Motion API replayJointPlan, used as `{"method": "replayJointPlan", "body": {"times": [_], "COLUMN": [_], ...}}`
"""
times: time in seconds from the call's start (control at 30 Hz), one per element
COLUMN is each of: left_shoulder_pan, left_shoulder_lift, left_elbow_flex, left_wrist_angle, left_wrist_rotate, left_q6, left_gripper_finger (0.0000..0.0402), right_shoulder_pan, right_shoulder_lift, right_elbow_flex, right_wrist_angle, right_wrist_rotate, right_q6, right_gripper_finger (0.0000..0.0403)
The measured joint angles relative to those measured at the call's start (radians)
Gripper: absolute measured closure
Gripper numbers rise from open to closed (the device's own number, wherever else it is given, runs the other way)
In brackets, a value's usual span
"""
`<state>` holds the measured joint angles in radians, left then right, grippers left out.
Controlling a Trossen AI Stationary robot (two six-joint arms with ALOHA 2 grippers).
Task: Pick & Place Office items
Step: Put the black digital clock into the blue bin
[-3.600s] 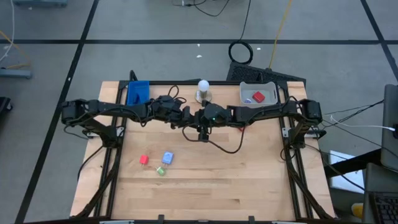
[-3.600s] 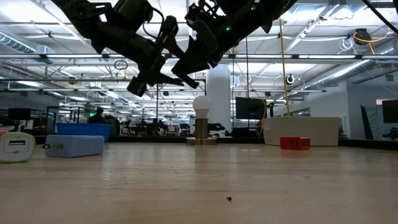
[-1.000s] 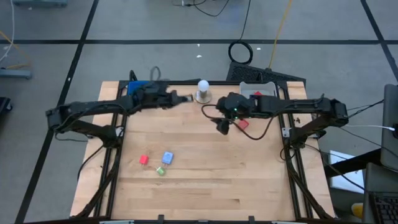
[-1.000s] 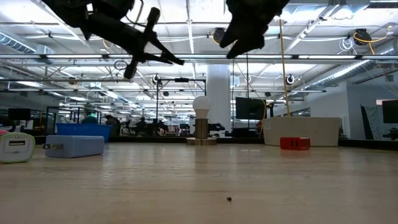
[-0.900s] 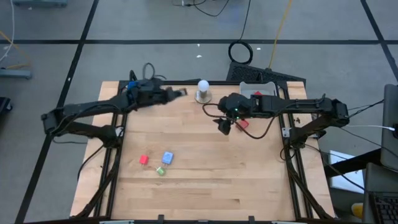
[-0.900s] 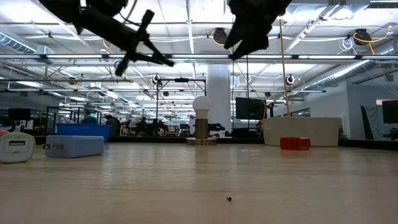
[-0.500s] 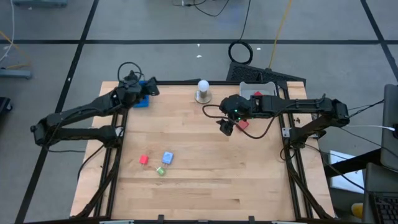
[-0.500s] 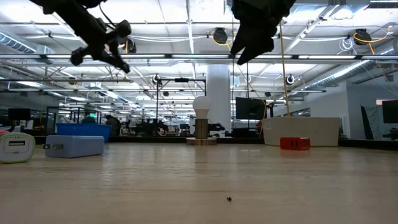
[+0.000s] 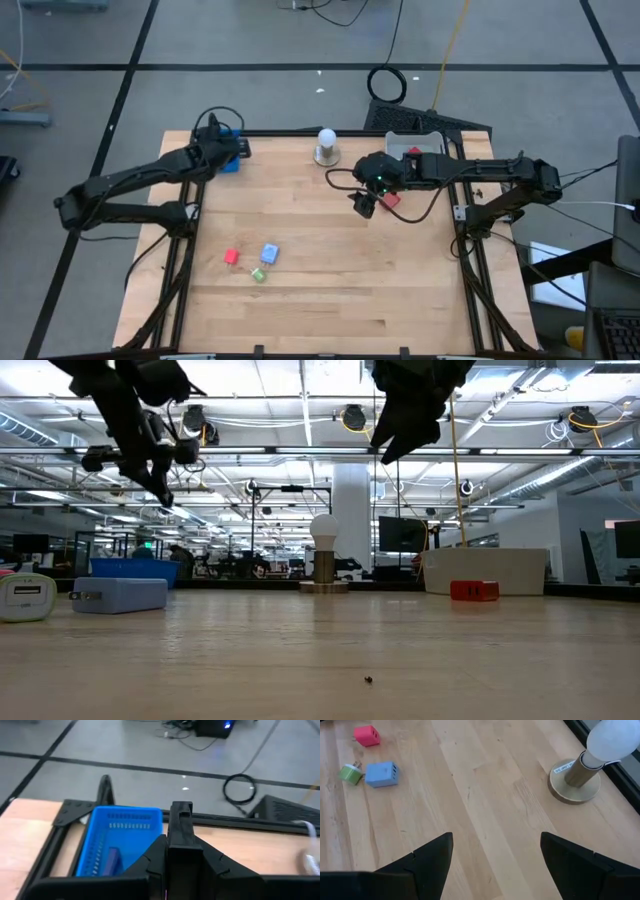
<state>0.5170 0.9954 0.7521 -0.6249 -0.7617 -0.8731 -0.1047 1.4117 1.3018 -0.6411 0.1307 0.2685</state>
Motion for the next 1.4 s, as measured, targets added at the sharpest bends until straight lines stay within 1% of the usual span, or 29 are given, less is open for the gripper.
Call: {"method": "replayJointPlan", "body": {"times": [0.23,0.37,0.5,0.77,0.97,1.13,1.4], "left_shoulder_pan": [0.109,0.177,0.237,0.323,0.371,0.374,0.372], "left_shoulder_lift": [0.079,0.105,0.115,0.116,0.118,0.119,0.175], "left_elbow_flex": [0.000,0.000,0.000,-0.038,-0.091,-0.108,-0.109], "left_wrist_angle": [-0.021,-0.015,-0.017,0.009,0.136,0.157,0.156], "left_wrist_rotate": [0.084,0.147,0.194,0.181,0.182,0.161,0.114], "left_q6": [0.000,-0.015,0.002,0.055,0.105,0.106,0.096], "left_gripper_finger": [0.0346,0.0346,0.0346,0.0346,0.0346,0.0346,0.0346], "right_shoulder_pan": [0.000,0.000,0.000,0.001,0.001,0.001,0.000], "right_shoulder_lift": [0.000,0.000,0.000,0.001,0.001,0.001,0.001], "right_elbow_flex": [0.000,0.000,0.000,0.000,0.000,0.000,0.000], "right_wrist_angle": [-0.032,-0.080,-0.117,-0.119,-0.116,-0.110,-0.062], "right_wrist_rotate": [0.000,0.030,0.034,0.031,0.030,0.030,0.030], "right_q6": [-0.019,-0.022,-0.024,-0.045,-0.049,-0.053,-0.075], "right_gripper_finger": [0.0108,0.0108,0.0108,0.0108,0.0108,0.0108,0.0108]}}
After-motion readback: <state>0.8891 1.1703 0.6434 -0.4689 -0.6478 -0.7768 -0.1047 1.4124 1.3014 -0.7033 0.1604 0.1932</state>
